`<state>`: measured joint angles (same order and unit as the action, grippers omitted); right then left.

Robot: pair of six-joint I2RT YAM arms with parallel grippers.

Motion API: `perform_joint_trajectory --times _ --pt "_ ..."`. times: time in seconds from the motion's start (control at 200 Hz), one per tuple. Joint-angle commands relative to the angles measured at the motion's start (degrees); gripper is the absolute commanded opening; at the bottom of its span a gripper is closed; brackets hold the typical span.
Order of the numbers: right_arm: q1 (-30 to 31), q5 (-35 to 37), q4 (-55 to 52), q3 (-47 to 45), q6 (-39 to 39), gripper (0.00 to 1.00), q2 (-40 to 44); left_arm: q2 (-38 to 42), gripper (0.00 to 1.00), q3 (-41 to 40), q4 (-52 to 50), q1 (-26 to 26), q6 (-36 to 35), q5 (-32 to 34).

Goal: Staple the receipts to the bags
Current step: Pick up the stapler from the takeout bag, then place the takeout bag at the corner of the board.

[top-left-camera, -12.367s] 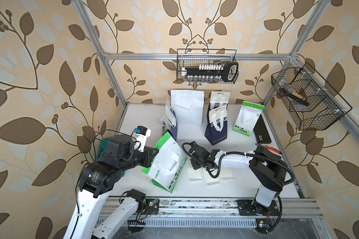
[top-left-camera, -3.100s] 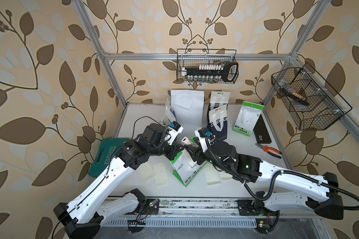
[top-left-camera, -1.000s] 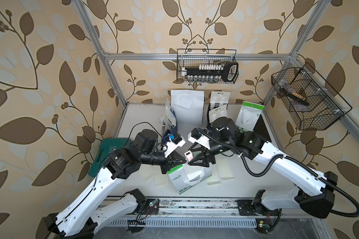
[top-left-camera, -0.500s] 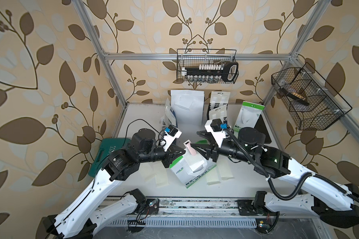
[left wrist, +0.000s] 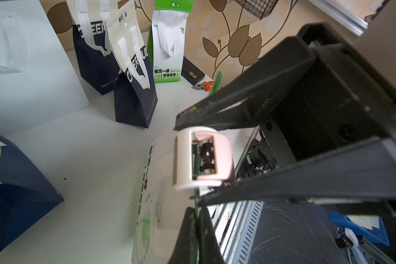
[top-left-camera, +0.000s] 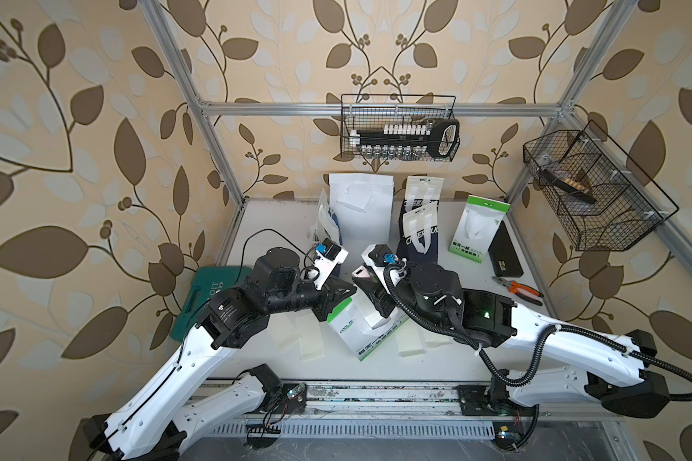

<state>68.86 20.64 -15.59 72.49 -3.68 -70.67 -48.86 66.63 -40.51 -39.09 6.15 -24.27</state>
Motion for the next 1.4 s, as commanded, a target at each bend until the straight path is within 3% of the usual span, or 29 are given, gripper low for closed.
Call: perform_joint_trajectory --times 0.0,0.16,0.24,0.39,0.725,0.825,1.065,1.225,1.399 --pt "0.7 4.9 -1.3 -0.2 0.9 0.27 -0.5 0.9 0.00 1.3 3.0 -0.6 0.2 -0.4" --pt "0.8 18.3 -2.4 0.1 -0.4 0.00 -0.2 0.1 0.00 2.3 0.7 -0.5 0.2 -0.3" --pt "0.3 25.4 -4.2 1.2 -1.3 0.00 -0.3 -0.2 0.00 2.3 -0.4 -0.5 0.3 -0.4" --pt "-2.2 31.4 -6.1 1.2 -4.4 0.00 1.8 -0.3 0.00 1.9 -1.0 -0.6 0.3 -2.1" --pt "-10.0 33.6 -9.1 -3.9 -8.6 0.00 15.7 3.4 0.00 8.8 5.1 -0.6 0.7 -2.6" --pt "-10.2 34.1 -10.0 -4.5 -8.9 0.00 16.9 3.4 0.00 13.7 6.6 -0.6 0.7 4.3" --pt "-10.2 32.3 -10.8 -5.2 -9.7 0.00 16.8 0.9 0.00 27.2 7.8 -0.5 -3.2 29.6" --pt "-10.2 31.1 -10.0 -5.5 -9.5 0.00 16.5 -1.6 0.00 29.5 14.2 -0.6 -12.3 45.3" --pt "-10.1 30.2 -9.6 -6.4 -9.6 0.00 16.6 -13.2 0.00 40.2 10.8 -0.5 -21.6 57.6"
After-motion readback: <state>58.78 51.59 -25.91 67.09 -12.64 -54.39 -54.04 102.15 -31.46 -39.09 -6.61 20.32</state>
